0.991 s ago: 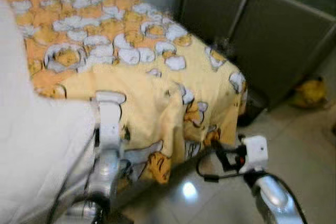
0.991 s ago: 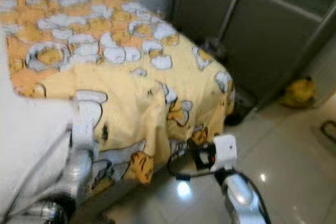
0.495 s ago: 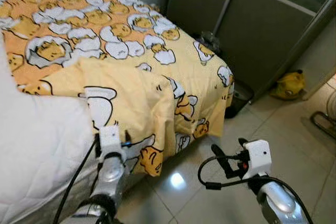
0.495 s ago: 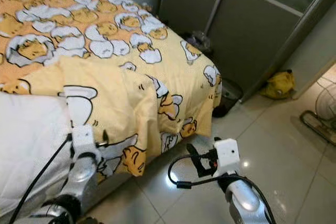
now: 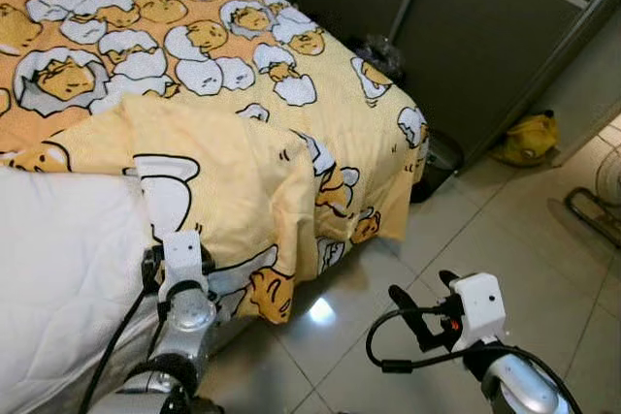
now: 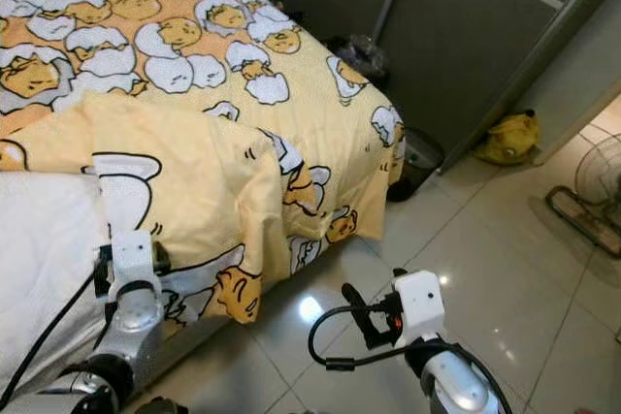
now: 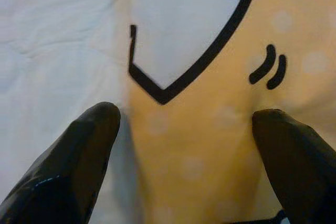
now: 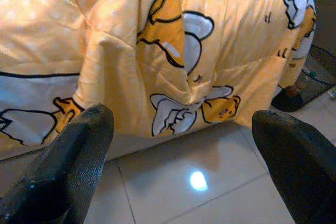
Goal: Clean up the room
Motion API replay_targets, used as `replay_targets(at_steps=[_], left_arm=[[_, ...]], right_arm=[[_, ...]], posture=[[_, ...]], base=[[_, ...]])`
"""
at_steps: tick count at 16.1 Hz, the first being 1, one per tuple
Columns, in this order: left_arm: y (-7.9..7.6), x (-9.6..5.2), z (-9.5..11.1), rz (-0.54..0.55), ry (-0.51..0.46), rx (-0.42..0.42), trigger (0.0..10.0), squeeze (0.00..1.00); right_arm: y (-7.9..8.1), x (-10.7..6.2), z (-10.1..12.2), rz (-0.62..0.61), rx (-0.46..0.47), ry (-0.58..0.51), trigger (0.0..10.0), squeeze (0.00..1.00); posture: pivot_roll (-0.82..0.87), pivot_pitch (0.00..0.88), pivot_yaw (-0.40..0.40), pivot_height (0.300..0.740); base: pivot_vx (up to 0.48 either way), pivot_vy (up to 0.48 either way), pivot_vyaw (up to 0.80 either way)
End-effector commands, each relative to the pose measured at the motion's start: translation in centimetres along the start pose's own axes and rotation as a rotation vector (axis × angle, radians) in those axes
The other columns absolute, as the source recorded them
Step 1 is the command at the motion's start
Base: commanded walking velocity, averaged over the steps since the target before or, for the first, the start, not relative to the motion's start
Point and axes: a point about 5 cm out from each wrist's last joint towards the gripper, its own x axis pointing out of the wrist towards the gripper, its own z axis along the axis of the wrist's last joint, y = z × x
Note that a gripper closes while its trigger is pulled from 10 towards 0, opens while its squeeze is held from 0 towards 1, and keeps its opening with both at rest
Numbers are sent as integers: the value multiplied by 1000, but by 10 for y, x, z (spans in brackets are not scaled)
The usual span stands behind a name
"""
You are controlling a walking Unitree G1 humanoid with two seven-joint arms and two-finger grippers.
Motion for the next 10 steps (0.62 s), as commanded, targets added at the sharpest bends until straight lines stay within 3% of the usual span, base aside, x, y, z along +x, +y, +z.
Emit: replay_targets(at_steps=[1,5,10], left_arm=[[-9,-7,-2,-29,-21,17,10000,0],[0,-13,-25,-58,83,-14,10000,0],[-12,4,-3,-138,175,-135,10000,0]], right_arm=[[-6,-5,1,-16,-6,10,10000,0],[21,-5,-12,178,74,83,10000,0],[33,-3,-15,265,85,117,10000,0]], posture=[[-136,78,-184,740],[-107,90,-193,740],[-114,115,-199,740]], base=[[0,0,0],[0,0,0],[0,0,0]])
